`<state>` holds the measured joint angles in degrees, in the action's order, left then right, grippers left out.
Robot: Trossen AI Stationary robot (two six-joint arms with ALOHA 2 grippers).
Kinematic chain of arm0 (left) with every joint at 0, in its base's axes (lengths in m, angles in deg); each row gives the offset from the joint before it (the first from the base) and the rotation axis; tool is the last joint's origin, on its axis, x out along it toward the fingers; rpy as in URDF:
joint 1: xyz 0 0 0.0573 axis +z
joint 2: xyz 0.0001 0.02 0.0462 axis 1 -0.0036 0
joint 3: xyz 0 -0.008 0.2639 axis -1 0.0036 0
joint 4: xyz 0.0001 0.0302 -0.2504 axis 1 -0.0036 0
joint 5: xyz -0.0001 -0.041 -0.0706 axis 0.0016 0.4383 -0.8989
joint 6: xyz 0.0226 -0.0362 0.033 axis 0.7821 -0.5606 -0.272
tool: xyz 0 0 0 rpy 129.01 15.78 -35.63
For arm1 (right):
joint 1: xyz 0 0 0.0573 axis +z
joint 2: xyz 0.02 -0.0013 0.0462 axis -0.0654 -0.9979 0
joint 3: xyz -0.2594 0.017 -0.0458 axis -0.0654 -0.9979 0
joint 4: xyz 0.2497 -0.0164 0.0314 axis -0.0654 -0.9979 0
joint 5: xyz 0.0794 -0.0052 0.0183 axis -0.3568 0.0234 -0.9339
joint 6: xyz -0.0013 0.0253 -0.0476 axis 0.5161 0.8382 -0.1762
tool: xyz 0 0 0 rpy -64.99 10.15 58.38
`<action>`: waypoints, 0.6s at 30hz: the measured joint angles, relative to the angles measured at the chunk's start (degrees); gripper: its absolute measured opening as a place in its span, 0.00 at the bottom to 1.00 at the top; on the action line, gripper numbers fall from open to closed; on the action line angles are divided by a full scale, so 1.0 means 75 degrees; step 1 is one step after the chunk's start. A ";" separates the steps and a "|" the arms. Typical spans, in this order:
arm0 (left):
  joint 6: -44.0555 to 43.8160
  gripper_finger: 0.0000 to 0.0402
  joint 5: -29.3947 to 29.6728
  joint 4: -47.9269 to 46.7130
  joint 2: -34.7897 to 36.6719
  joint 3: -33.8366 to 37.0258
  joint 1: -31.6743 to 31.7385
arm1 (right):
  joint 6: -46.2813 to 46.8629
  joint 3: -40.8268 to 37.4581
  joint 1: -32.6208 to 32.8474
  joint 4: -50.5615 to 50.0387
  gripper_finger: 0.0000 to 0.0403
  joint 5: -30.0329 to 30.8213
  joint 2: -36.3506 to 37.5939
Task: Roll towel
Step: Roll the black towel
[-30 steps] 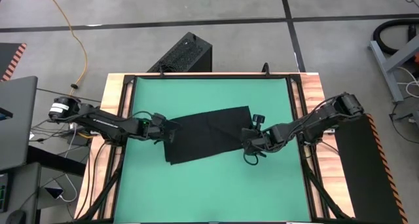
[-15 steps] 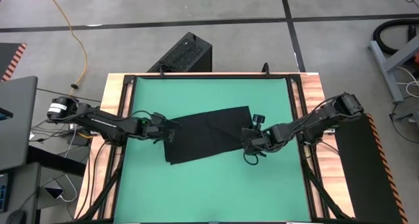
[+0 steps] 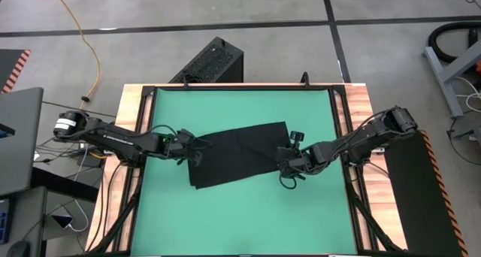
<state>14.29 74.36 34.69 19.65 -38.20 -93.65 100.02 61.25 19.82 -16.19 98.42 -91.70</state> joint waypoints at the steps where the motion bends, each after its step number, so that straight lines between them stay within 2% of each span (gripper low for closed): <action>1: 0.0003 0.00 0.0001 -0.0164 0.0007 -0.0084 0.0000 | 0.0001 0.0000 0.0002 0.0000 0.22 -0.0006 0.0000; 11: 0.0430 0.00 -0.0051 -0.2439 0.0071 -0.1214 0.0008 | 0.0000 0.0000 0.0003 -0.0003 0.22 -0.0018 0.0000; 18: 0.1032 0.00 -0.0065 -0.2960 0.0071 -0.1757 0.0269 | 0.0230 0.0003 0.0003 -0.0006 0.22 -0.0056 0.0000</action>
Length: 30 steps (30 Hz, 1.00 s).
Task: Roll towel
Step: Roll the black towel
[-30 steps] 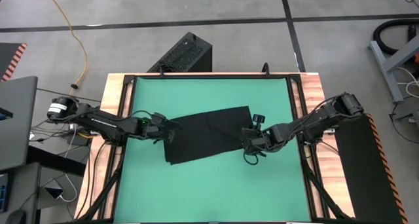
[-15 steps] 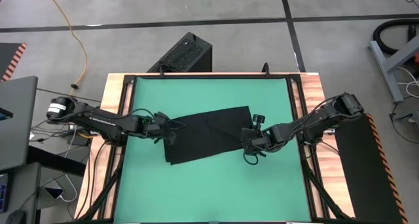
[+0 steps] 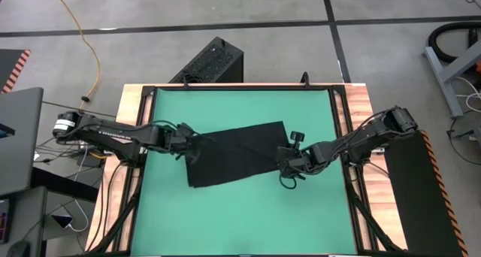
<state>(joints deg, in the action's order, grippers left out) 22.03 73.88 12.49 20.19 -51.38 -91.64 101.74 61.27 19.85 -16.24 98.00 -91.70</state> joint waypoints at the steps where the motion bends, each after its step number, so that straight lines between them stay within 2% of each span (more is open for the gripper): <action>1: 0.0116 0.00 -0.0009 -0.0068 -0.0003 0.0002 0.0057 | 0.0031 0.0000 0.0015 0.0000 0.22 -0.0013 0.0000; 10: 0.0821 0.00 -0.0955 -0.0162 0.0038 0.0005 0.0691 | 0.0088 0.0000 0.0188 -0.0035 0.22 -0.0035 0.0000; 14: 0.0997 0.00 -0.1008 -0.0186 0.0120 0.0008 0.0778 | -0.0005 0.0002 0.0211 0.0223 0.22 -0.0110 0.0000; 18: 0.1054 0.00 -0.1014 -0.0185 0.0233 0.0011 0.0824 | -0.0030 -0.0014 0.0223 0.0405 0.21 -0.0797 -0.0003; 26: 0.1471 0.00 -0.0929 -0.0205 0.0289 0.0011 0.0818 | -0.0721 -0.0152 0.1060 -0.0068 0.21 -0.0239 -0.0009; 30: 0.1630 0.00 -0.0926 -0.0199 0.0289 0.0011 0.0818 | -0.1254 -0.0152 0.1364 -0.0148 0.26 -0.0320 -0.0009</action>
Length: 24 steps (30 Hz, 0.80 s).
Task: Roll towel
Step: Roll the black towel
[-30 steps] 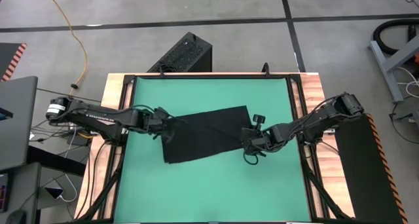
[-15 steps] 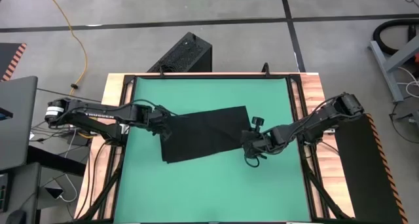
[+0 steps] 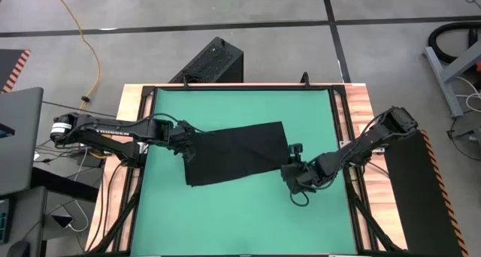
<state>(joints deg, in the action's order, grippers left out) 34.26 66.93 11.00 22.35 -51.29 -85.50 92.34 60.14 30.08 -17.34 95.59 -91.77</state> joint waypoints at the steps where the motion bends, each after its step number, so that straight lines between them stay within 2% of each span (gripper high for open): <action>1: 0.0022 0.00 -0.0002 0.0000 0.0000 0.0000 0.0000 | -0.0096 0.0000 0.0034 -0.0052 0.28 -0.0024 0.0000; 8: 0.0140 0.00 0.0039 0.0009 0.0000 0.0000 0.0000 | -0.0225 0.0000 -0.0177 -0.0380 0.51 -0.0068 -0.0012; 11: 0.0141 0.00 0.0047 0.0015 0.0000 0.0000 0.0000 | -0.0140 0.0000 -0.0360 -0.0377 0.57 -0.0073 -0.0012; 24: 0.0255 0.00 0.0085 0.0020 -0.0003 0.0000 0.0000 | -0.0047 -0.0472 -0.0433 -0.0114 0.51 -0.0229 -0.0015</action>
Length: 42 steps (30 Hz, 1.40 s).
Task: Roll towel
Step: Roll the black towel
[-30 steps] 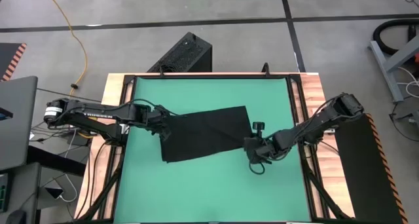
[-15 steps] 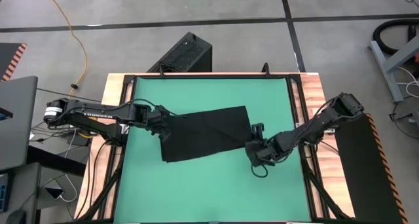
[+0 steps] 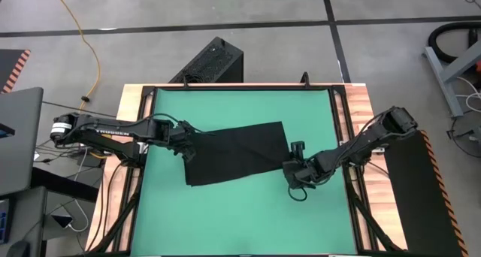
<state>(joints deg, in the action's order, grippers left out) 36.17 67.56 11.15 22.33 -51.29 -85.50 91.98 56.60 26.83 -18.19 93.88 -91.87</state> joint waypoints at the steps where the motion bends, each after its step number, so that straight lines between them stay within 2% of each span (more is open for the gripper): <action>1: 0.0000 0.00 0.0000 0.0000 0.0000 0.0000 0.0000 | 0.0023 -0.0065 -0.0004 0.0071 0.51 0.0094 -0.0003; 4: 0.0000 0.00 0.0003 0.0000 0.0000 0.0000 0.0000 | 0.0103 -0.0117 0.0001 0.0126 0.49 0.0427 -0.0003; 7: 0.0000 0.00 0.0007 0.0007 0.0000 0.0000 0.0000 | 0.0023 -0.0111 -0.0011 0.0177 0.43 0.0512 -0.0003; 12: 0.0000 0.00 0.0023 0.0071 0.0000 0.0000 0.0000 | 0.0058 -0.0111 -0.0107 0.0177 0.27 0.0487 -0.0003; 18: 0.0000 0.00 0.0020 0.0067 0.0000 0.0000 0.0000 | 0.0056 0.0035 -0.0137 0.0383 0.04 0.0093 -0.0006; 24: 0.0108 0.00 0.0015 0.0066 -0.0003 0.0000 0.0000 | -0.0262 0.0624 -0.0029 0.0402 0.06 0.0224 -0.0005; 29: 0.0193 0.00 -0.0041 0.0061 -0.0001 0.0000 0.0000 | 0.0052 0.0632 -0.0233 0.0473 0.07 -0.0794 -0.0111; 38: 0.0224 0.00 -0.0315 0.0069 -0.0003 0.0003 -0.0016 | 0.0005 0.0629 -0.0492 0.0963 0.26 -0.1333 -0.1213; 42: 0.0235 0.00 -0.0376 0.0057 -0.0003 0.0003 -0.0015 | -0.0001 0.0824 -0.0478 0.0926 0.31 -0.1446 -0.1142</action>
<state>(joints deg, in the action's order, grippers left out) 37.93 64.74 11.58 22.31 -51.27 -85.61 91.97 62.78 23.25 -11.25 83.03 -100.44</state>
